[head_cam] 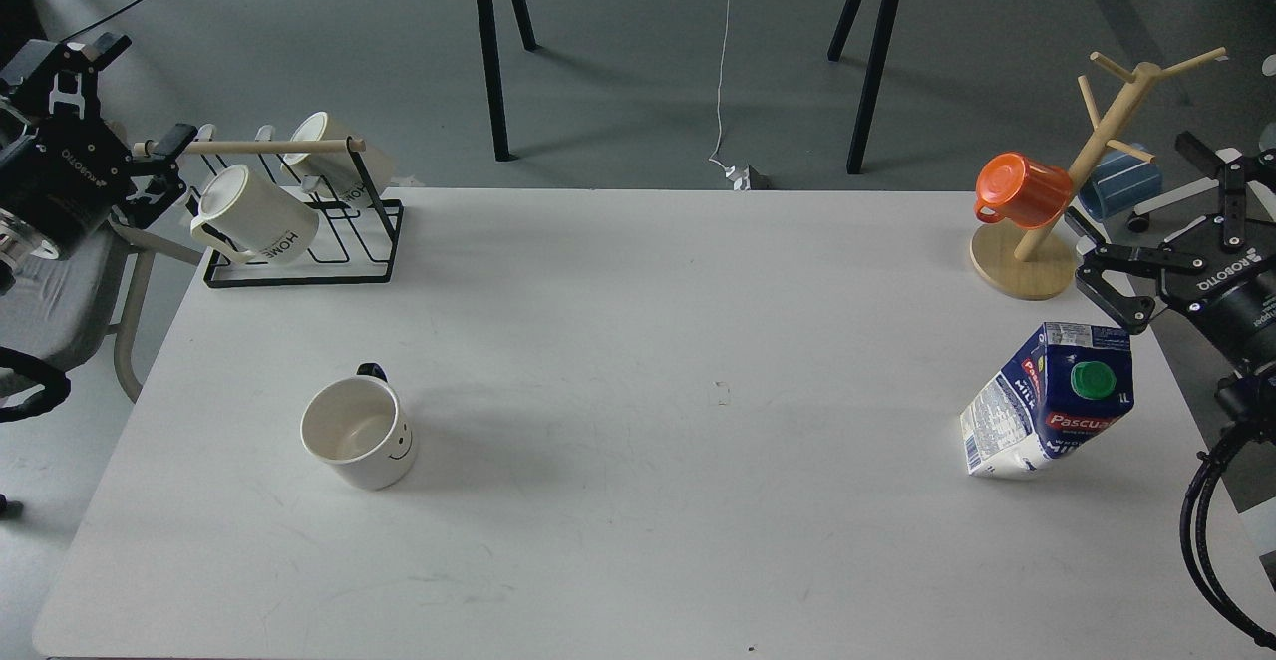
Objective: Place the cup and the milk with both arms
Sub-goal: 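Move the left gripper from the dish rack down toward the white mug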
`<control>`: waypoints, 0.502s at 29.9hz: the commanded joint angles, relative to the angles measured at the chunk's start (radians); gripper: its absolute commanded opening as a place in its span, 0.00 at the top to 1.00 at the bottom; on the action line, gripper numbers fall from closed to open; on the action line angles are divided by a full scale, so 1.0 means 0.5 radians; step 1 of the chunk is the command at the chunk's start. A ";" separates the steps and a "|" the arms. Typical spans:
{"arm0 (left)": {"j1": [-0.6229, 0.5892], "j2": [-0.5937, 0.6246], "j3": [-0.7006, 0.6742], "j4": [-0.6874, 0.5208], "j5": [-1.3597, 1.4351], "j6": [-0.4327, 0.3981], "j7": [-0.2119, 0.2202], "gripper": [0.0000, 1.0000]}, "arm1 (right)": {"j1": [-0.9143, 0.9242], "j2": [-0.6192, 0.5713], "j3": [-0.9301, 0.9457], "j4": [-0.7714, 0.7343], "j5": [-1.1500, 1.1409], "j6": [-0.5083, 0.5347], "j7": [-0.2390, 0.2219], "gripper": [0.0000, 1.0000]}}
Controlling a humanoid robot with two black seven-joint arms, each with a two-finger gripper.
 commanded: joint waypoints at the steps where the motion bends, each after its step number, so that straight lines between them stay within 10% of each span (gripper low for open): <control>1: -0.006 -0.037 -0.063 -0.001 -0.006 0.000 0.000 0.00 | -0.010 -0.003 -0.002 0.000 0.000 0.000 0.000 0.02; 15: 0.003 0.051 -0.161 -0.059 0.135 0.000 0.000 0.00 | -0.026 -0.024 0.017 0.006 0.003 0.000 0.000 0.02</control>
